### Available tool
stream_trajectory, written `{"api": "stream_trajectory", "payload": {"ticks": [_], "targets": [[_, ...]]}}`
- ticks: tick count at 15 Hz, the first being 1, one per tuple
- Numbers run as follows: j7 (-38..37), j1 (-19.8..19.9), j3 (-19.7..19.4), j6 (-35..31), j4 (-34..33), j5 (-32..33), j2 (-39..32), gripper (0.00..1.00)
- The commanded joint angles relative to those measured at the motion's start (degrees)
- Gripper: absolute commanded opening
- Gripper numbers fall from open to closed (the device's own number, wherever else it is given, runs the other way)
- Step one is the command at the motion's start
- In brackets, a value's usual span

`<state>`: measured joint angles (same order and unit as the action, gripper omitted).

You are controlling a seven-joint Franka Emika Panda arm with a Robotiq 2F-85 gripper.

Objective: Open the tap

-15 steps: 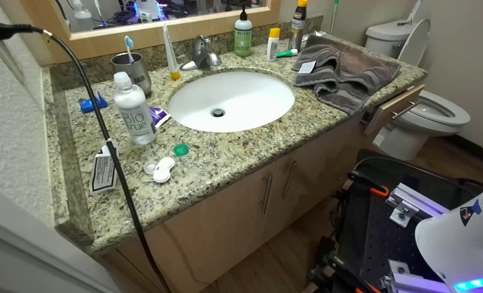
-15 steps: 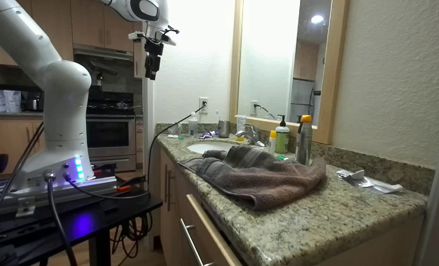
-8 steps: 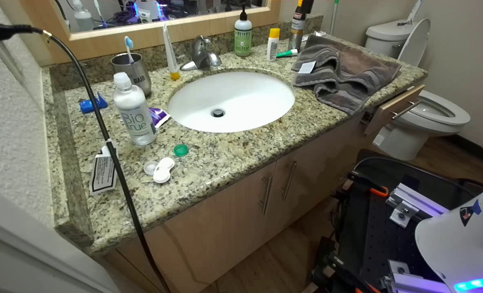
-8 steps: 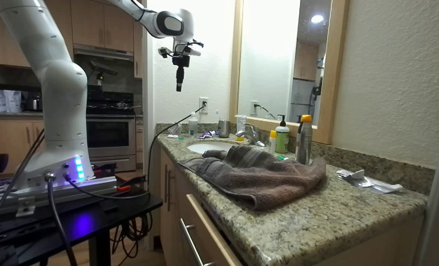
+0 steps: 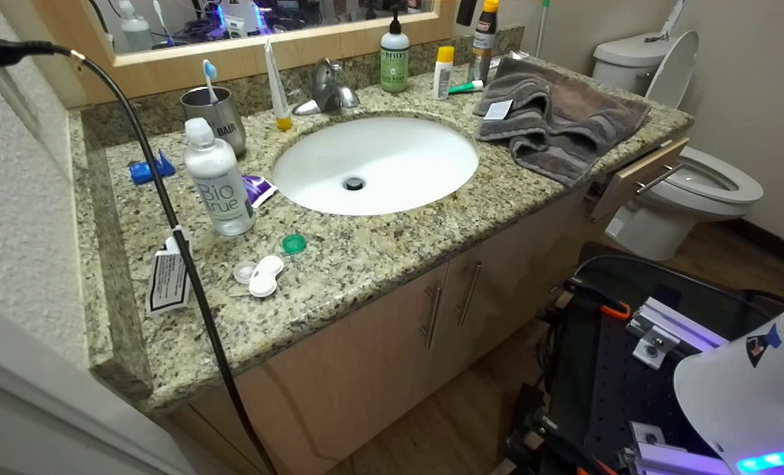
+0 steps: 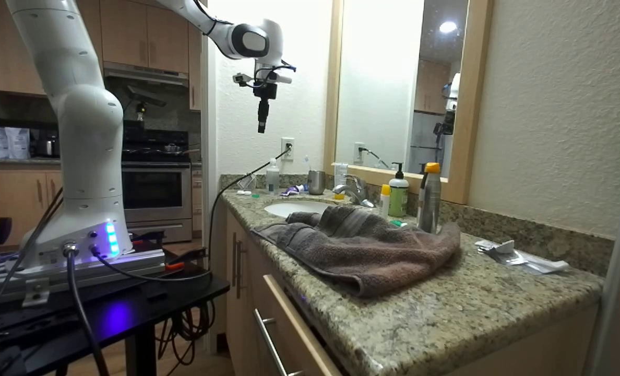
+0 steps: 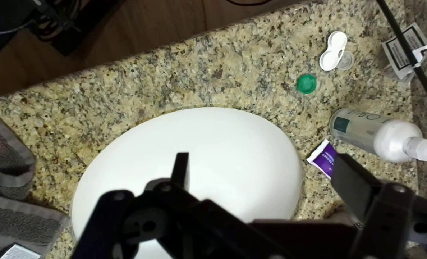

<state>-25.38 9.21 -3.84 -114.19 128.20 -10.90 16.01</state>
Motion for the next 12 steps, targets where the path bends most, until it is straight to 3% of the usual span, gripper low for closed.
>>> {"api": "stream_trajectory", "payload": {"ticks": [1,4,9,10,11,12], "targets": [[-3.62,0.75,-0.15,-3.07,-4.1,2.04,-8.17,1.0],[-7.25,1.22,-1.2,-7.22,-11.34,5.98,-16.83,1.0],[-22.13,-0.45,-5.5,-14.9,-22.59,20.67,-28.44,1.0],[-24.74,-1.16,-5.92,-14.76,-23.51,20.9,-28.86,1.0],[-20.27,-0.75,-5.71,-14.55,-19.79,18.6,-26.15,1.0],[-21.02,-0.94,-6.05,-14.55,-20.98,18.85,-27.31,1.0]]}}
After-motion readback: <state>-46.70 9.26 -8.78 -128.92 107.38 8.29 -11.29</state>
